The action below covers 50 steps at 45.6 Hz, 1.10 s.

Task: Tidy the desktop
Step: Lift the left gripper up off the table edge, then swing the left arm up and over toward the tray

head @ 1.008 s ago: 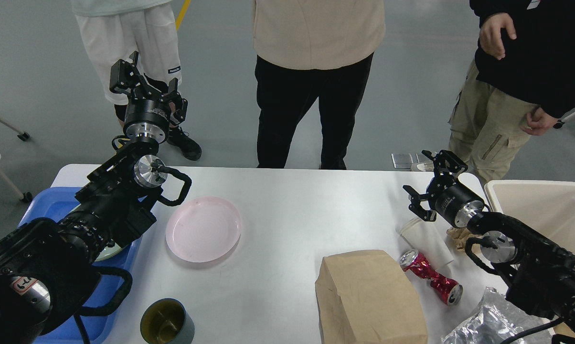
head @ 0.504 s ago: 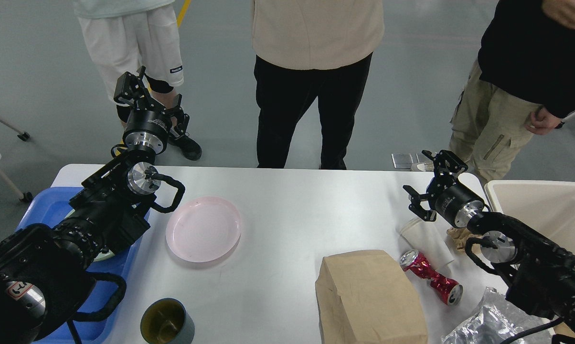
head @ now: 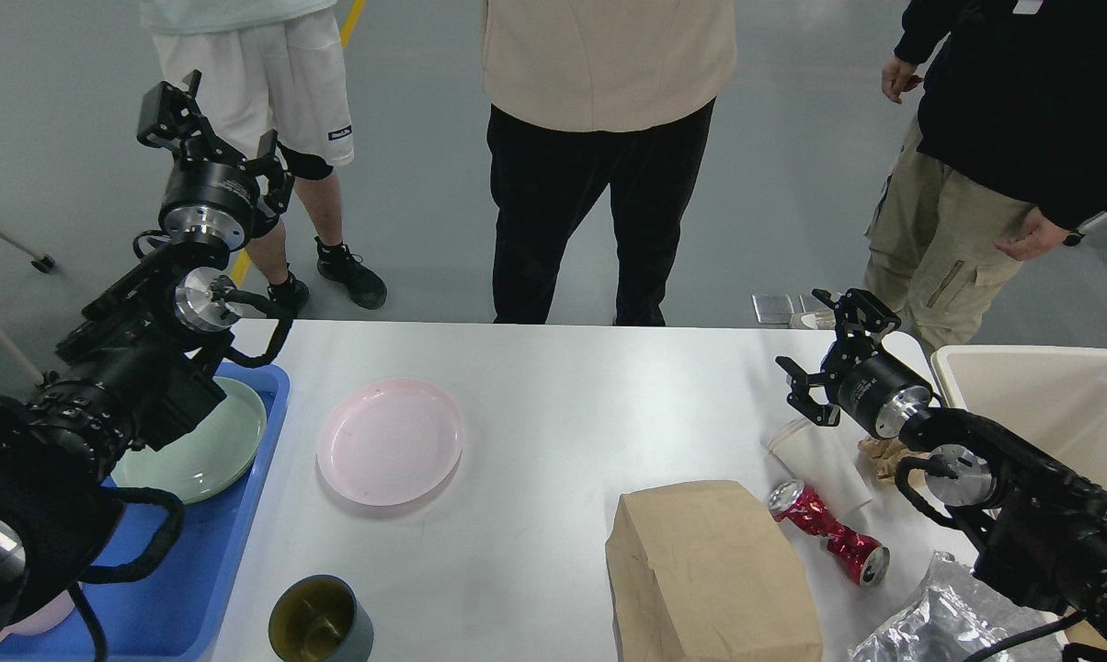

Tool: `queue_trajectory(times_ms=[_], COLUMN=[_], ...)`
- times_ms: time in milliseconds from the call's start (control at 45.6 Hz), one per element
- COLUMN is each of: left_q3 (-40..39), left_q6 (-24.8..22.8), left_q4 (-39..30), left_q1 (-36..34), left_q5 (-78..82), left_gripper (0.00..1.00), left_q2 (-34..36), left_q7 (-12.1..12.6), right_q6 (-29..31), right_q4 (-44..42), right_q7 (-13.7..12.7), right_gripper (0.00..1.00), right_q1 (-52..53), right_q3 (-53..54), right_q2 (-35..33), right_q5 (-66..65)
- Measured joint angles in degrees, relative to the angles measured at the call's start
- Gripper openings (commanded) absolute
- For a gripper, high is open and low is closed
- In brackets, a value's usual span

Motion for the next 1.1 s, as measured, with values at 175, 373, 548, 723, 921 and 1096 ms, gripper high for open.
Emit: queue_trajectory(times_ms=[175, 373, 548, 723, 921, 1096], left_q3=[11.51, 26.09, 33.17, 42.89, 55.94, 69.2], left_q6=[-0.6, -1.48, -6.5, -11.84, -13.34, -15.78], left_q4=[-0.08, -0.35, -0.37, -0.47, -4.11, -11.06], left_q1=[-2.54, -6.66, -9.7, -12.77, -15.96, -18.98], left_q5=[0.54, 0.55, 0.54, 0.59, 0.98, 1.1], left_gripper=[0.97, 0.97, 0.97, 0.97, 0.97, 0.97], left_q2=[4.33, 6.85, 7.57, 7.62, 8.53, 10.06], left_q7=[0.02, 0.02, 0.44, 0.63, 0.64, 0.64], right_q6=[0.0, 0.0, 0.0, -0.02, -0.02, -0.02], right_q4=[0.0, 0.0, 0.0, 0.0, 0.0, 0.0], right_q7=[0.0, 0.0, 0.0, 0.0, 0.0, 0.0], right_gripper=[1.0, 1.0, 1.0, 1.0, 1.0, 1.0], right_q1=[0.0, 0.0, 0.0, 0.0, 0.0, 0.0], right_q3=[0.0, 0.0, 0.0, 0.0, 0.0, 0.0], right_q2=[0.0, 0.0, 0.0, 0.0, 0.0, 0.0], right_q5=[0.0, 0.01, 0.0, 0.01, 0.0, 0.01])
